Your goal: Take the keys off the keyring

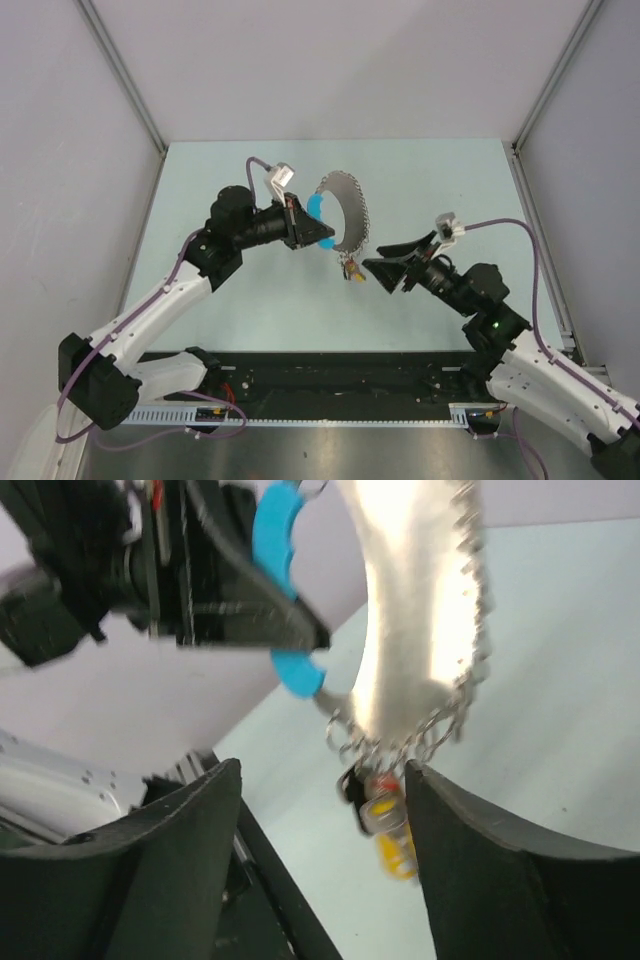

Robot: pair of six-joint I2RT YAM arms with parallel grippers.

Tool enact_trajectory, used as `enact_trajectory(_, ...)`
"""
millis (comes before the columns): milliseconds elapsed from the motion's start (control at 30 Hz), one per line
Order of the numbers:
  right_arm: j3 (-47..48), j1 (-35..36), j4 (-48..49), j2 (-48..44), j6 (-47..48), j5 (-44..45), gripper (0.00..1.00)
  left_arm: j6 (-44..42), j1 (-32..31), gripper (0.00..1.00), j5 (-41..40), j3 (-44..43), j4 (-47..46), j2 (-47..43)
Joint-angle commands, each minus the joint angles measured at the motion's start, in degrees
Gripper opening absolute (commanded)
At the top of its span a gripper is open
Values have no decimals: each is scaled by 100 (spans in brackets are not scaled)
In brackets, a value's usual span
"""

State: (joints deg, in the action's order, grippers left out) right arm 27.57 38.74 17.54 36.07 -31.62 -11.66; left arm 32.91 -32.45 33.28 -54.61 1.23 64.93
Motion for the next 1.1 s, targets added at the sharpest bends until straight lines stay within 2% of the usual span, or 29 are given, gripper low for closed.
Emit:
enact_trajectory(0,126,1142,107,382,1314,979,64,699,45,0,-656,-279,-281,-182)
enact_trajectory(67,134,1572,389,636,1465,1148,59,866,54,0,-761,-252,-273,-164)
enact_trajectory(133,134,1689,846,971,1439,1166,57,980,72,0,-892,-234,-168,-182)
enact_trajectory(267,134,1733,1444,1428,1316,1166,56,1218,151,0,-1209,-226,79,-383)
enact_trajectory(400,134,1742,1866,1823,1386,1482,54,1429,195,0,-1157,-234,122,-455)
enact_trajectory(733,-59,1795,2754,2193,2352,1263,64,1798,204,0,-964,-164,70,-595)
enact_trajectory(1067,-525,1909,3957,2624,3144,1544,57,1983,195,0,-954,-138,0,-797)
